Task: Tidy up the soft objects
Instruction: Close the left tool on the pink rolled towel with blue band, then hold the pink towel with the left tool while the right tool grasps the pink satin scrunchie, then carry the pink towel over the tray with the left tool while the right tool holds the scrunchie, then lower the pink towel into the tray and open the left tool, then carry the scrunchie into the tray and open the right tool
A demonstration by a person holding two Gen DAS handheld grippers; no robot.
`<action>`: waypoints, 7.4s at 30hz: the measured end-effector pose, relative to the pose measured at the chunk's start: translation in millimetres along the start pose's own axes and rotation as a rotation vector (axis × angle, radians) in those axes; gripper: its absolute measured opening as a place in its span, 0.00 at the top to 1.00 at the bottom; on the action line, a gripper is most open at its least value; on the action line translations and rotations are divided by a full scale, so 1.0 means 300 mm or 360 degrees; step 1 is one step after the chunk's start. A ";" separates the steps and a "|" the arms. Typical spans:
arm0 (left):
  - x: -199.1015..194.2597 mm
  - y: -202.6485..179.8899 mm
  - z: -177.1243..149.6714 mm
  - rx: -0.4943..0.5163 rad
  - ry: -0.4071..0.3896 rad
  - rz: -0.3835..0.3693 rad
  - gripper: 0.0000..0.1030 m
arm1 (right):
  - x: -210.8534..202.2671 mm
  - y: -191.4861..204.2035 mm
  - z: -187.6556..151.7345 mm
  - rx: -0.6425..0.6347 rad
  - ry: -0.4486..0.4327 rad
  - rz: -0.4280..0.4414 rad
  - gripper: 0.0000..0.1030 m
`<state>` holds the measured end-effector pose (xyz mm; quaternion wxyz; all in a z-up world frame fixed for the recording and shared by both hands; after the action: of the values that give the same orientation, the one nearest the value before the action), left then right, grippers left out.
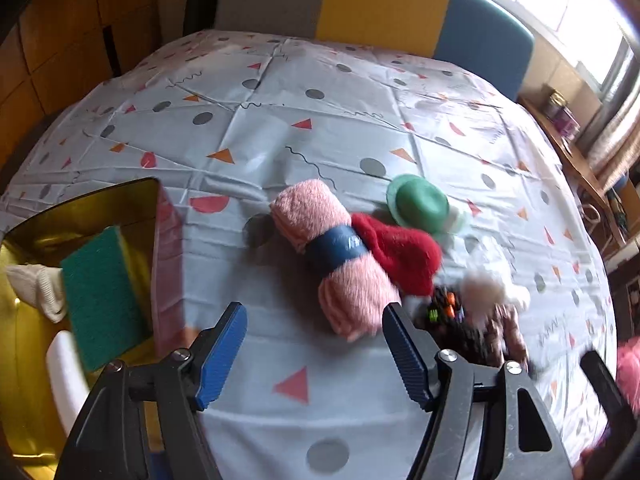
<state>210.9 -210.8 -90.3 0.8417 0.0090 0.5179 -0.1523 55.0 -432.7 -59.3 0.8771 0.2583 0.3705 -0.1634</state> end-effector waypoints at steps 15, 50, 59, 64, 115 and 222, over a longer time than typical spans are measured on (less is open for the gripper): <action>0.188 -0.052 0.070 0.0059 0.0039 0.0055 0.64 | -0.004 -0.028 0.025 0.0078 -0.0006 0.0035 0.16; -0.050 -0.143 -0.466 0.0467 0.0036 -0.0267 0.62 | 0.164 0.269 -0.100 -0.0685 0.0204 -0.0005 0.25; -0.047 -0.133 -0.463 0.0444 0.0033 -0.0316 0.62 | 0.165 0.252 -0.153 -0.0762 0.0345 0.0013 0.83; -0.050 -0.132 -0.466 0.0446 0.0018 -0.0315 0.62 | 0.053 0.213 -0.198 -0.0676 0.0374 0.0194 0.83; -0.282 -0.164 -0.484 0.0579 -0.0264 -0.0136 0.67 | 0.114 0.258 -0.437 -0.1177 0.0409 0.0105 0.79; -0.535 0.744 -0.429 -0.0327 -0.0491 0.0443 0.32 | 0.099 0.256 -0.457 -0.1289 0.0309 0.0020 0.78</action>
<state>91.4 64.0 -41.6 0.9203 -0.0289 0.3896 0.0193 34.1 -294.5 -136.6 0.8698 -0.0910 0.4842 0.0260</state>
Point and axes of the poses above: each gripper's, at about its wrist camera, not at the fingertips, and x roughly the way its jaws point, y to its left, z to its top, the point moved 7 cm from there along x, roughly the way its jaws point, and after that the axes turned 1 degree about -z, right-handed, at the moved point
